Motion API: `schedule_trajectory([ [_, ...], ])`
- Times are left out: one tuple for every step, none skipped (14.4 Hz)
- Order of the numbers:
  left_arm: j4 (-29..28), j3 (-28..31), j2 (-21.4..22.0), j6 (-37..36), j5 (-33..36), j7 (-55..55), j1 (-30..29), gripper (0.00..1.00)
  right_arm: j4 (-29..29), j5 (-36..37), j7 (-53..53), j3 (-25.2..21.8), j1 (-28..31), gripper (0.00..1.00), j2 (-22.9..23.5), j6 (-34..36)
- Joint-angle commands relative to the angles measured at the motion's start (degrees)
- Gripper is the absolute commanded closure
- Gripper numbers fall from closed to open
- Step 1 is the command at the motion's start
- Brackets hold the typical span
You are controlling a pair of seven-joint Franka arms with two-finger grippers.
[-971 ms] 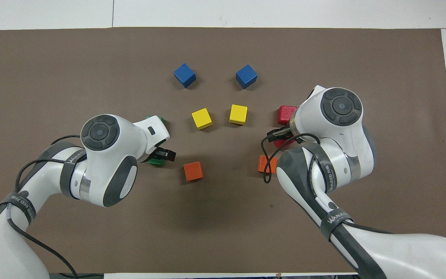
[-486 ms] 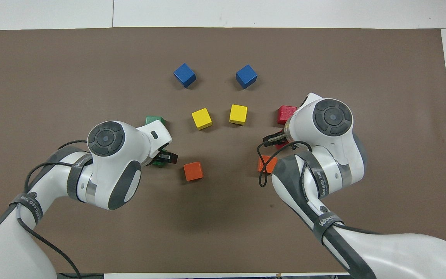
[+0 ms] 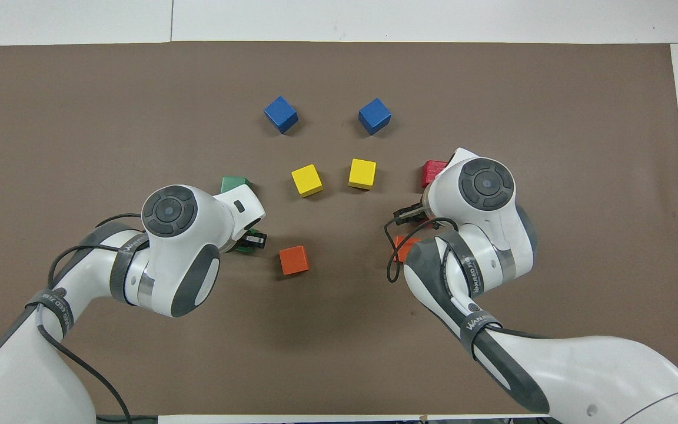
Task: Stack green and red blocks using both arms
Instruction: 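Grasp the green block with the left gripper while the right gripper grasps red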
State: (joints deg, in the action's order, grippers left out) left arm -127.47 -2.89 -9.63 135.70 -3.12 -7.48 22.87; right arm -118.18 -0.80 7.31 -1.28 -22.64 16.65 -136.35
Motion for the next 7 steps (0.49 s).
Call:
schedule_trajectory([
  [1.1,1.1,1.1,-2.6,0.0,-0.1,0.3,1.0,0.3,-0.5,-0.1,0.0,0.3,0.59,-0.2,0.1],
  [2.6,1.2,1.7,-5.1,0.0,0.1,-0.9,1.0,0.3,-0.6,0.2,0.0,0.4,0.91,-0.8,0.5],
  [4.8,1.1,2.6,-8.8,0.0,0.1,-2.5,1.0,0.4,-0.6,0.7,-0.1,0.8,1.0,-1.4,1.5],
  [7.0,1.1,3.6,-13.7,0.0,0.2,-3.4,1.0,0.9,-0.6,1.0,-0.1,1.1,1.0,-2.6,3.0],
  [8.5,1.2,5.2,-17.9,0.0,0.3,-4.8,1.0,3.0,-0.6,0.6,-0.5,2.1,1.0,-3.3,5.9],
  [8.7,1.2,7.8,-20.6,0.0,0.5,-7.2,1.0,6.3,-0.5,-0.4,-0.5,4.4,1.0,-3.6,10.4],
  [8.7,1.2,10.0,-22.9,0.0,1.8,-9.8,1.0,10.3,-0.6,-2.1,-0.4,6.9,1.0,-3.6,14.8],
])
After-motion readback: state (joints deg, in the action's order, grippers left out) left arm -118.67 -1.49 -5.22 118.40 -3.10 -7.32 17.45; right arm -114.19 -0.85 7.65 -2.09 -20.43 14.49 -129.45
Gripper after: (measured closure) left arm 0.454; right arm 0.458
